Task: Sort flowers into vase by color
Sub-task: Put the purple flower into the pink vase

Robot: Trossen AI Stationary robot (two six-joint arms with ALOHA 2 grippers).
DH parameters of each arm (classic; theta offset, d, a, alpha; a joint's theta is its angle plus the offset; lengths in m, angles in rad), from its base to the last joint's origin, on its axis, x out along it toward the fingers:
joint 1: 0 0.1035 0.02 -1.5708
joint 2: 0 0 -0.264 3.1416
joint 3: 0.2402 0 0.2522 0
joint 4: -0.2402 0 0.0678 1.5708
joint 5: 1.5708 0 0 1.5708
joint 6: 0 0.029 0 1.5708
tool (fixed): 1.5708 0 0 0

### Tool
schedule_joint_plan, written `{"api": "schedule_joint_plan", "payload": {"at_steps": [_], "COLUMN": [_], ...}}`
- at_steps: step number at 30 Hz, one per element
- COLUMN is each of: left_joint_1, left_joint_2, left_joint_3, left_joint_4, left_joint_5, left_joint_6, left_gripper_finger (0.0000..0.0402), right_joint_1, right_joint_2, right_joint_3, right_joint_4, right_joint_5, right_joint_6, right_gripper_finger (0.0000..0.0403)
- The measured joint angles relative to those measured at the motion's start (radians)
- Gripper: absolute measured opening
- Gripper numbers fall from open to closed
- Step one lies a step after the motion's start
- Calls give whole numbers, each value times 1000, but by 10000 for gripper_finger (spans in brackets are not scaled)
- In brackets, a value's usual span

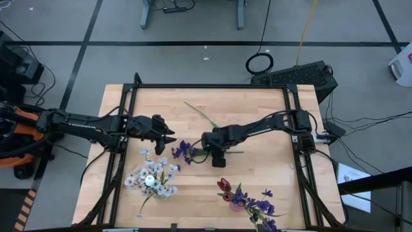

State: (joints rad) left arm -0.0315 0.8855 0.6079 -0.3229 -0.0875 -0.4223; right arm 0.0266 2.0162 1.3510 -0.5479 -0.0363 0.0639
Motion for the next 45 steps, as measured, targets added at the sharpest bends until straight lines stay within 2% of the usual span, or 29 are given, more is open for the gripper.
{"api": "schedule_joint_plan", "payload": {"at_steps": [2,7,9,13,14,20,23,31,35,38,40,42,45], "left_joint_1": [0,-6,-10,-11,-11,-11,-10,-10,-10,-10,-10,-10,-10], "left_joint_2": [0,0,0,0,0,0,0,0,0,0,0,0,0], "left_joint_3": [0,0,0,0,0,0,0,0,0,0,0,0,0], "left_joint_4": [0,0,0,-1,-1,0,0,0,1,0,0,0,0], "left_joint_5": [-1,-1,-1,0,0,0,0,0,0,0,0,0,0], "left_joint_6": [-15,-17,-17,-17,-15,3,11,18,17,17,12,11,12], "left_gripper_finger": [173,173,173,173,173,173,173,173,173,173,173,173,173], "right_joint_1": [0,-2,-1,7,8,21,52,150,208,278,335,393,469], "right_joint_2": [17,47,57,50,42,-68,-177,-472,-618,-750,-829,-902,-992], "right_joint_3": [0,5,6,6,5,-9,-1,-1,-80,-202,-302,-401,-532], "right_joint_4": [-2,-3,-14,-50,-60,-126,-155,-320,-323,-255,-138,29,318], "right_joint_5": [33,33,31,29,30,39,115,438,564,664,712,765,846], "right_joint_6": [3,-4,-7,37,58,253,317,492,613,729,779,778,684], "right_gripper_finger": [130,123,102,23,13,4,3,1,1,1,0,0,0]}}
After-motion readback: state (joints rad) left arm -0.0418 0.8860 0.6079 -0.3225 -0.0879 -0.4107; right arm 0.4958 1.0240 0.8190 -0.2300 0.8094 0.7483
